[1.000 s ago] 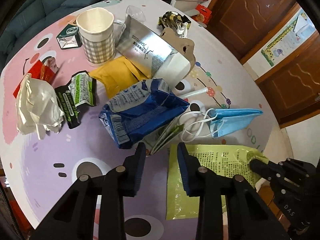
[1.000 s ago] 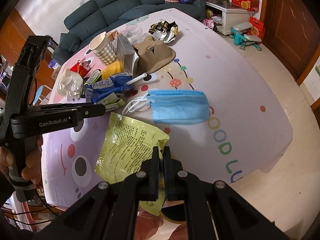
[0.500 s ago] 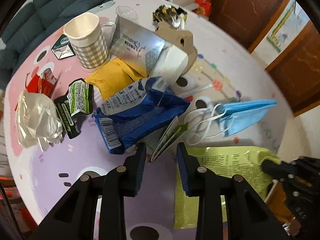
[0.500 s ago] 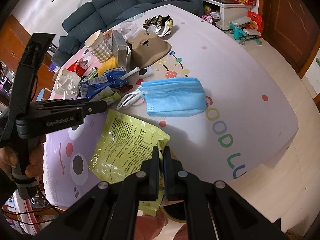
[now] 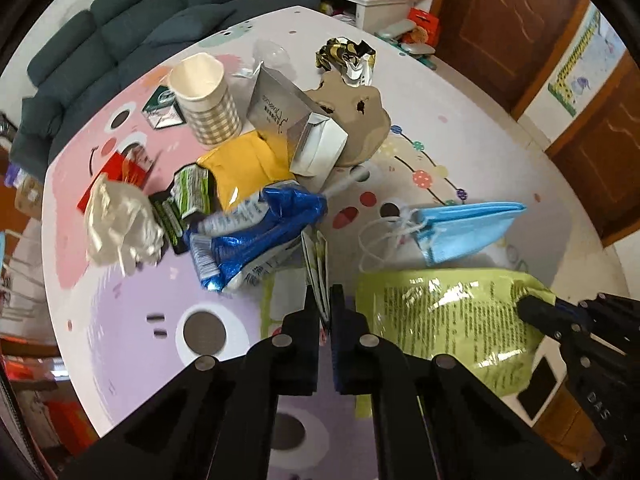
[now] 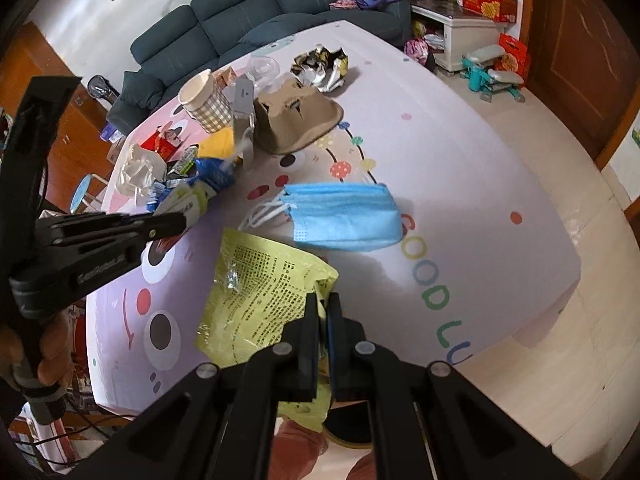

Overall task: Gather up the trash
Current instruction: 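Lift the yellow-green bag with the right gripper away from the table, then carry the bag over the trash bin and open the right gripper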

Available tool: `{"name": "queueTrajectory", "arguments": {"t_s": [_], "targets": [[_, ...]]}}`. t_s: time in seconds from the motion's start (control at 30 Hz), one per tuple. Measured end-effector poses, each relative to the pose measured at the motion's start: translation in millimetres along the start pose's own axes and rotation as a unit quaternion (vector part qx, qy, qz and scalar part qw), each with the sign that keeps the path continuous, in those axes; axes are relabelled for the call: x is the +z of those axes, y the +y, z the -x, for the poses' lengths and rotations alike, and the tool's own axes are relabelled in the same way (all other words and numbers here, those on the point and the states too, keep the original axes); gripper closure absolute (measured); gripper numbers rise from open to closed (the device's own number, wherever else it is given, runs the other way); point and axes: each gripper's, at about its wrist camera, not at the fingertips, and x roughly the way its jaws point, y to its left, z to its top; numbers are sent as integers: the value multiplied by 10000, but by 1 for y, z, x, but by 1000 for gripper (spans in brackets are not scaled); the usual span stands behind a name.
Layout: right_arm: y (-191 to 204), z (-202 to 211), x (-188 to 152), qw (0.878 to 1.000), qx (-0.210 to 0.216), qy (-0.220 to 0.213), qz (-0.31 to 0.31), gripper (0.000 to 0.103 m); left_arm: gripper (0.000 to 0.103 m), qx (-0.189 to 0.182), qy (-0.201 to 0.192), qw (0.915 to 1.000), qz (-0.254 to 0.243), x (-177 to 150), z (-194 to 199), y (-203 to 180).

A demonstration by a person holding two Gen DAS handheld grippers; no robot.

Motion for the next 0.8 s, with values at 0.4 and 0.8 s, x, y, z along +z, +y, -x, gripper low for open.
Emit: {"name": "queueTrajectory", "arguments": {"t_s": [0.4, 0.8], "targets": [[-2, 41, -2, 9982, 331, -293, 395, 100, 101, 79, -295, 9981, 527, -35, 67, -22], [-18, 84, -39, 9824, 898, -122, 1632, 100, 101, 197, -547, 9858, 1572, -104, 126, -68]]}}
